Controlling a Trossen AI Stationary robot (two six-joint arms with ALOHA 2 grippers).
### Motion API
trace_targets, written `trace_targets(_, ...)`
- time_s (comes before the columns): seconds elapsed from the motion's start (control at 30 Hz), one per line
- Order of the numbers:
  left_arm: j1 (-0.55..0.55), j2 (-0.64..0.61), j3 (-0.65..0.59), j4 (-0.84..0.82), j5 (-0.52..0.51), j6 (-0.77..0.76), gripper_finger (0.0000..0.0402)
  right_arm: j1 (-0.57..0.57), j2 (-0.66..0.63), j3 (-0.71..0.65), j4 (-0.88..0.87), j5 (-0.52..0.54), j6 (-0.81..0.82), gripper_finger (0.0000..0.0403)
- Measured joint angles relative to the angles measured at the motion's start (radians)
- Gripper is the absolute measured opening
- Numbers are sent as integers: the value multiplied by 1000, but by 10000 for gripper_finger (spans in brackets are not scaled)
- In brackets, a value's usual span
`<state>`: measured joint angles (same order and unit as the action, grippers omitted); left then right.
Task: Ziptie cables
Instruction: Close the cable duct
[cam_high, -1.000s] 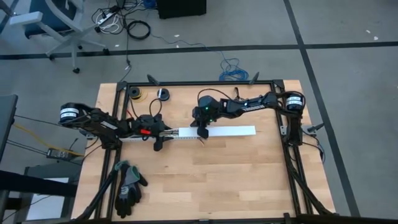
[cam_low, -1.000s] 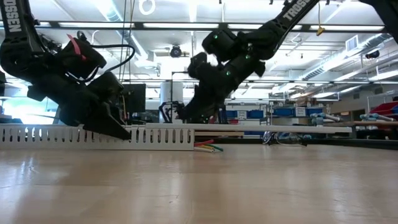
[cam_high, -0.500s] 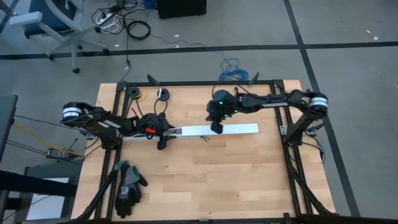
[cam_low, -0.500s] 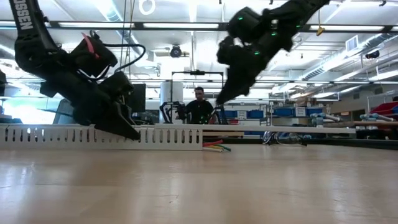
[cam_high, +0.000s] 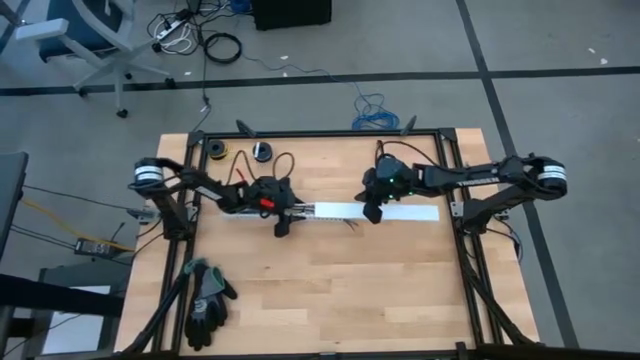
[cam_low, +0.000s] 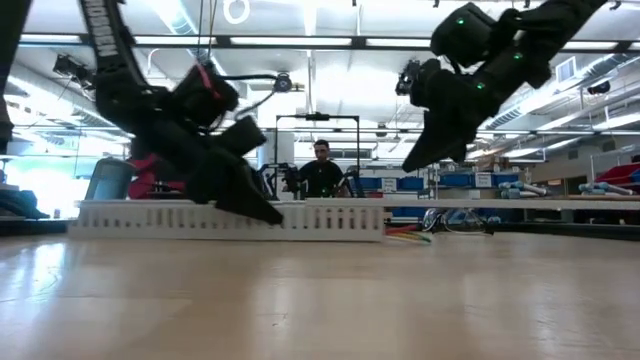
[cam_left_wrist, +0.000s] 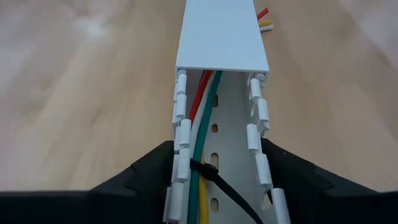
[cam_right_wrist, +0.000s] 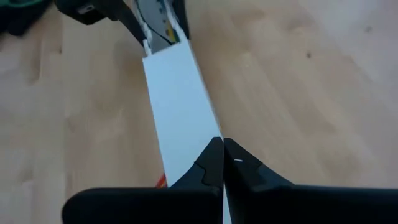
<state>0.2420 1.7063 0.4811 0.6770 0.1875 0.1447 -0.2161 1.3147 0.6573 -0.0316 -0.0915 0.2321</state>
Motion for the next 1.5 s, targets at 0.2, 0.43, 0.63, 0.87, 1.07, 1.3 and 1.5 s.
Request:
trace_targets(0.2, 3, 106, 128, -14, 77, 9, 230, 25, 44, -15, 10, -1, 14, 0)
trace_targets(0.43, 10, 122, 166, -33, 76, 11, 230, 43, 119, -15, 40, -35, 40, 0)
trace_targets(0.63, 11, 122, 166, -39, 80, 6, 230, 40, 275, -2, 278, -94, 32, 0)
trace_targets(0.87, 11, 120, 165, -46, 78, 3, 230, 34, 401, 86, 341, -127, -13, 0)
trace_targets(1.07, 11, 119, 166, -50, 58, -18, 238, 30, 397, 91, 337, -124, -25, 0)
trace_targets(1.3, 12, 119, 166, -53, 50, -16, 278, 29, 397, 91, 331, -122, -19, 0)
trace_targets(1.5, 12, 118, 167, -63, 59, -16, 284, 29, 397, 91, 330, -119, 3, 0)
